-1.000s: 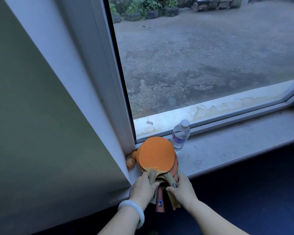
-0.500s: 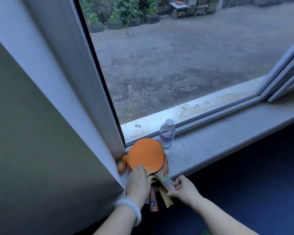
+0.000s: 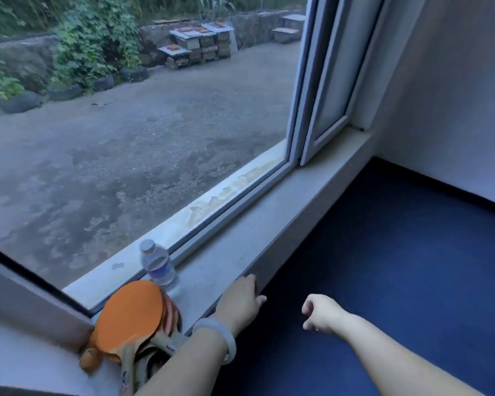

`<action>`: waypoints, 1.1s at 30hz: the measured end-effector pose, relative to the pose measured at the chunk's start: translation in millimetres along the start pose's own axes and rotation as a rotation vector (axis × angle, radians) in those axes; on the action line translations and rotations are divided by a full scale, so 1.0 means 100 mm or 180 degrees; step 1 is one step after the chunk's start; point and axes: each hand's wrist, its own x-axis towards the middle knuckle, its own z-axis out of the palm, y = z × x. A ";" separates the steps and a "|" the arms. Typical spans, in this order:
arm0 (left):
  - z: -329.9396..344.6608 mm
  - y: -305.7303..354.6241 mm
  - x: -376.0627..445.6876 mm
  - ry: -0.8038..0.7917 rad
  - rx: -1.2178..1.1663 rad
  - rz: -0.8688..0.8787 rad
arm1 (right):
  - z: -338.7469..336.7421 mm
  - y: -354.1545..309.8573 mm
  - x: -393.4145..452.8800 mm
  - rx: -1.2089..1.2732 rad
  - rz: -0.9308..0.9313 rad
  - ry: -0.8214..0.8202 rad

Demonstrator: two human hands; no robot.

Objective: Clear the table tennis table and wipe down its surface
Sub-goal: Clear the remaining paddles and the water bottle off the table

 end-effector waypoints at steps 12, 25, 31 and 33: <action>0.79 3.81 0.79 -0.0340 0.0647 0.1784 | -2.18 2.73 -1.09 0.1227 0.0700 0.1598; 2.21 7.10 0.97 -0.1103 0.1171 0.3525 | -3.17 5.29 -2.21 0.2344 0.1880 0.2936; 2.94 8.48 1.11 -0.1635 0.1411 0.4239 | -3.59 6.30 -2.68 0.2518 0.2573 0.3218; 3.19 8.94 1.05 -0.1766 0.1582 0.4528 | -3.62 6.59 -2.93 0.2687 0.2880 0.3321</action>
